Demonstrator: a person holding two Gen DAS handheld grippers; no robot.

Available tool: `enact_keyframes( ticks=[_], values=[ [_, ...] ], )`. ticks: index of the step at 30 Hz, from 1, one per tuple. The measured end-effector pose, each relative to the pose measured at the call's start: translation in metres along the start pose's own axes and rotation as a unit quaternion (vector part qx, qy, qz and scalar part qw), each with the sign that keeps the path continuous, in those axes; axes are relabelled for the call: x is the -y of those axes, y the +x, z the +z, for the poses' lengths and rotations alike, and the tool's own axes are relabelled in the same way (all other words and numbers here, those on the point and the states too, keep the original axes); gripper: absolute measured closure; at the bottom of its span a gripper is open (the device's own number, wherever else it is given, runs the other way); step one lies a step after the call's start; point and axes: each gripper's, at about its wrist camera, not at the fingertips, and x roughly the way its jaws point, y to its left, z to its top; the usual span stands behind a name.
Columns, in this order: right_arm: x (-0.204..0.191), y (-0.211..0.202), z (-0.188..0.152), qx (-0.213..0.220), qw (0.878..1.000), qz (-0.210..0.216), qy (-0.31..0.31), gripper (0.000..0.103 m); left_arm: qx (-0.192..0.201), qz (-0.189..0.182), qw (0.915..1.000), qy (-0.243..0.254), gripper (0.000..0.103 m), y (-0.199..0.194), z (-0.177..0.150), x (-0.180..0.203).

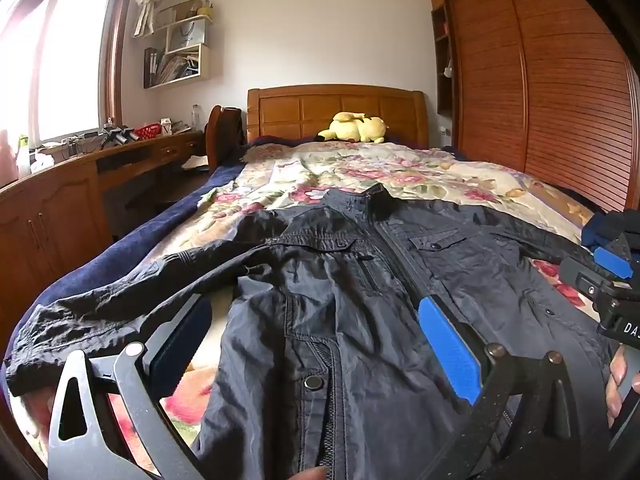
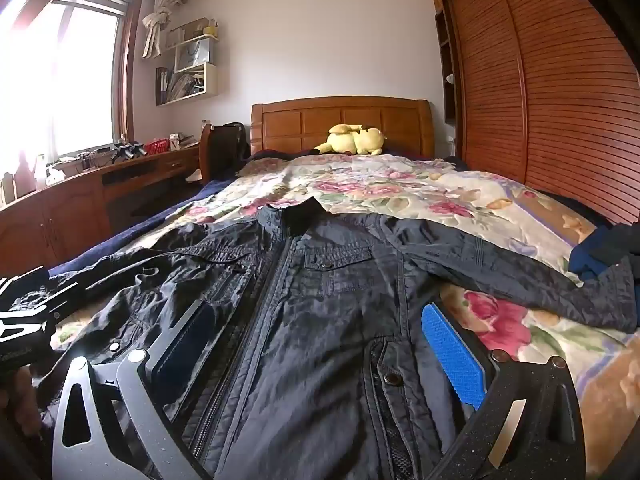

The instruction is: Fold large clothes

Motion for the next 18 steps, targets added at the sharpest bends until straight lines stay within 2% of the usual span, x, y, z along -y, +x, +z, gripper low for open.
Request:
enact_keyframes(
  ticks=[18],
  values=[
    [0.0001, -0.001, -0.0007, 0.002, 1.0, -0.002, -0.001, 0.0, 0.009, 0.004, 0.9999, -0.001, 0.0, -0.0001, -0.0004, 0.0003]
  ],
)
